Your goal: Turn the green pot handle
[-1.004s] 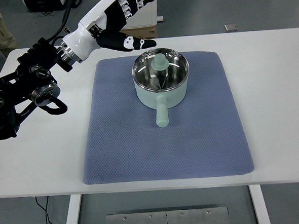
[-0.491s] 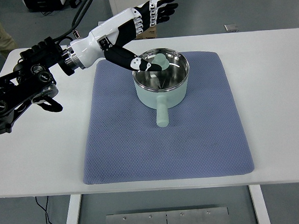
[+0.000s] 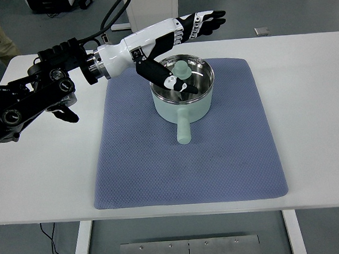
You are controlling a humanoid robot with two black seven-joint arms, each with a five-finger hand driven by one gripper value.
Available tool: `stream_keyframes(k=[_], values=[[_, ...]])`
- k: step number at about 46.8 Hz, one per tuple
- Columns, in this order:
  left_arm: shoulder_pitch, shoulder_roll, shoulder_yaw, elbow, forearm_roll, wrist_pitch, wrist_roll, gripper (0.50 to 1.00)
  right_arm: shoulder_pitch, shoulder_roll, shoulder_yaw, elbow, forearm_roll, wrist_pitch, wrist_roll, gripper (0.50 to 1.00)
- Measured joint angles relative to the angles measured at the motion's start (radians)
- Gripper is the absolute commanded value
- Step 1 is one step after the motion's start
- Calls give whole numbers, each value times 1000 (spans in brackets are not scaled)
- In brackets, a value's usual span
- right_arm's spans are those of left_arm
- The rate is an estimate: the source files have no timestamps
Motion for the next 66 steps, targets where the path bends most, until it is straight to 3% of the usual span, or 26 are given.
stream_keyframes(k=[66], values=[[-50,-17,255,-3,316,-12,0,1000,0,0,0,0,0,0,0,1000]])
